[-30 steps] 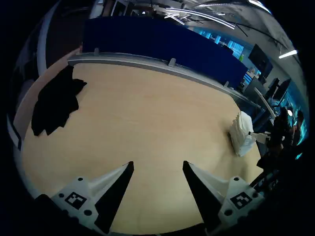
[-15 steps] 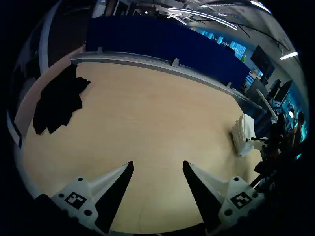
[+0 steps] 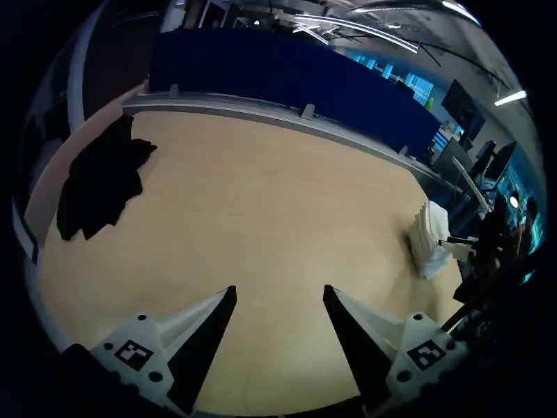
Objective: Fold towel
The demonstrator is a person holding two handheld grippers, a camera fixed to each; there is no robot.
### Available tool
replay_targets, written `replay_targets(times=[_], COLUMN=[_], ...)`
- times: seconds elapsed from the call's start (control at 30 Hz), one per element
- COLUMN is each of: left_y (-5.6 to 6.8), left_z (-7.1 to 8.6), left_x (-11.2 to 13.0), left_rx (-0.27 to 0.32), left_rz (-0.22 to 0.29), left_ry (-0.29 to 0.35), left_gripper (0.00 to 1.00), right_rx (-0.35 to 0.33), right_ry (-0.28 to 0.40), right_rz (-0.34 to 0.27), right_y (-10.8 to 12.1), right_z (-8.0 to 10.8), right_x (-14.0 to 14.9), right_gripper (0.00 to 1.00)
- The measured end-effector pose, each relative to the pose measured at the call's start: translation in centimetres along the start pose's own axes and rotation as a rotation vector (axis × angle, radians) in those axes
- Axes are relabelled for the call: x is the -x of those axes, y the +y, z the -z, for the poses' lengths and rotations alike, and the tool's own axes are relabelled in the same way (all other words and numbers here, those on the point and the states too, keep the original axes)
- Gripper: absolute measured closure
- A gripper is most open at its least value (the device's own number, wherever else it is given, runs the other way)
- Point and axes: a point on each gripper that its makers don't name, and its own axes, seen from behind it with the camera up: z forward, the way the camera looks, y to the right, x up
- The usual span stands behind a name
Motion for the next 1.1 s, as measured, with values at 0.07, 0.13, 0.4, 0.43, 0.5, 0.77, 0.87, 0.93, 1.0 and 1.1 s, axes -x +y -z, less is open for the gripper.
replay_targets(times=[0.07, 0.13, 0.4, 0.43, 0.5, 0.77, 0.87, 0.93, 1.0, 1.1], left_y=[0.0, 0.0, 0.0, -0.1, -0.2, -0.8, -0.9, -1.0, -1.1, -1.1], left_z=[-0.1, -0.2, -0.2, -0.1, -0.1, 0.0, 0.1, 0.1, 0.2, 0.3], left_x=[0.0, 0.0, -0.1, -0.1, -0.2, -0.6, -0.6, -0.5, -0.5, -0.4], left_rx=[-0.001, -0.001, -0.009, -0.010, -0.015, -0.036, -0.045, -0.049, -0.053, -0.058], left_rz=[0.002, 0.003, 0.002, 0.003, 0.006, 0.021, 0.023, 0.025, 0.028, 0.033], left_ry=[0.000, 0.000, 0.000, 0.000, 0.001, 0.004, 0.005, 0.005, 0.005, 0.006], left_gripper=[0.08, 0.08, 0.08, 0.08, 0.08, 0.08, 0.08, 0.08, 0.08, 0.08], right_rx=[0.008, 0.013, 0.026, 0.028, 0.030, 0.022, 0.021, 0.022, 0.022, 0.021], right_ry=[0.022, 0.044, 0.071, 0.070, 0.066, 0.032, 0.017, 0.009, 0.003, -0.005], right_rz=[0.000, -0.006, -0.031, -0.031, -0.033, -0.035, -0.029, -0.021, -0.013, -0.006], right_y=[0.4, 0.8, 2.3, 2.5, 2.7, 2.7, 2.6, 2.7, 2.7, 2.7], right_z=[0.3, 0.3, -1.5, -1.7, -2.3, -4.8, -5.6, -6.0, -6.3, -6.7], right_x=[-1.4, -2.8, -6.1, -6.2, -6.4, -5.9, -5.4, -5.0, -4.7, -4.3], right_gripper=[0.00, 0.00, 0.00, 0.00, 0.00, 0.00, 0.00, 0.00, 0.00, 0.00])
